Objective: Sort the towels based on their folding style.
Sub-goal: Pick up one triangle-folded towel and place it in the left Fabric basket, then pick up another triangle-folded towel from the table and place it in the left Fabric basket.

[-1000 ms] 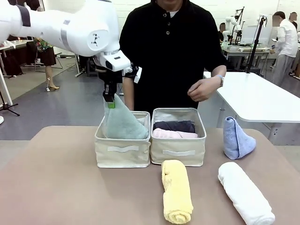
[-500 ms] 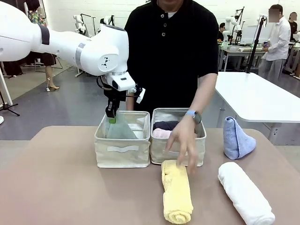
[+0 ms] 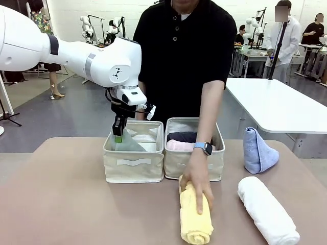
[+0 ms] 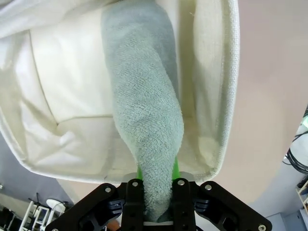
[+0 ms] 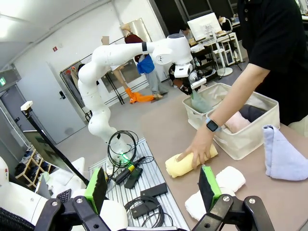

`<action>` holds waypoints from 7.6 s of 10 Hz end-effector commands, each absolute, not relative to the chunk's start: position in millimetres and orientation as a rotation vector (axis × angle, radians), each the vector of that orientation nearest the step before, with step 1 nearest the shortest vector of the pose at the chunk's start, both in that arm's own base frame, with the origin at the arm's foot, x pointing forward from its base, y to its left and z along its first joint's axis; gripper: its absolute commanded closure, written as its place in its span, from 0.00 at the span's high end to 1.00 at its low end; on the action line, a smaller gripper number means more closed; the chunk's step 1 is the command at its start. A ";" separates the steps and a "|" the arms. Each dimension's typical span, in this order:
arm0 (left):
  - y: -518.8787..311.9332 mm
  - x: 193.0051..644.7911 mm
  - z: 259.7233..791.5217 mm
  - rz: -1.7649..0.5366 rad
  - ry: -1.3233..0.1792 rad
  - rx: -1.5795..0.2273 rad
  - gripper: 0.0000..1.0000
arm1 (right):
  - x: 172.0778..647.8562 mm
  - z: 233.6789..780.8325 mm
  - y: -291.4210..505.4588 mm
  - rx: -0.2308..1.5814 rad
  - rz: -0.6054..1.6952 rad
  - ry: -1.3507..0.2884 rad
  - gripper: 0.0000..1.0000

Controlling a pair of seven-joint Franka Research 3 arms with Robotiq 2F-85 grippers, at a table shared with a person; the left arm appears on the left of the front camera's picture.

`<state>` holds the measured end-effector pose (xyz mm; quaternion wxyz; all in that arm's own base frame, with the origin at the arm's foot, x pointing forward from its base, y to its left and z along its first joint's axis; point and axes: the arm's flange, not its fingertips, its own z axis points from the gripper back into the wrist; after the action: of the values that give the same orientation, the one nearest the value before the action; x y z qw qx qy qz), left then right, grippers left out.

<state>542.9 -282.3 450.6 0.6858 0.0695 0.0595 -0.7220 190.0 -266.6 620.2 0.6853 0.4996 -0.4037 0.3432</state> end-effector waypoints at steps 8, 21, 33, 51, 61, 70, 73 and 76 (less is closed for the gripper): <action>-292.2 543.1 430.5 -1.570 0.170 0.089 0.19 | 191.2 620.2 -265.9 1.125 0.767 -0.898 1.00; -278.0 541.1 456.0 -1.558 0.118 0.042 1.00 | 191.2 620.2 -265.9 1.125 0.767 -0.898 1.00; -85.9 460.5 589.5 -1.277 -0.290 -0.090 1.00 | 191.2 620.2 -265.9 1.125 0.767 -0.898 1.00; 222.7 415.9 623.8 -1.199 -0.852 -0.720 1.00 | 190.0 619.7 -267.0 1.121 0.768 -0.905 1.00; 218.5 402.3 615.6 -1.188 -0.842 -0.725 1.00 | 330.7 547.7 17.3 0.503 1.115 -0.270 1.00; 218.5 402.3 615.6 -1.188 -0.842 -0.725 1.00 | 182.4 613.6 -236.0 0.779 0.928 -0.446 1.00; 218.5 402.3 615.6 -1.188 -0.842 -0.725 1.00 | 203.9 607.7 -220.0 0.772 0.931 -0.417 1.00; 218.5 402.3 615.6 -1.188 -0.842 -0.725 1.00 | 215.5 607.9 -217.5 0.765 0.911 -0.395 1.00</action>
<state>405.1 220.6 617.1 0.6816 -0.3305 -0.3753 -0.5342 214.8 -215.6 610.5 0.8105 0.3610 -0.1761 0.4263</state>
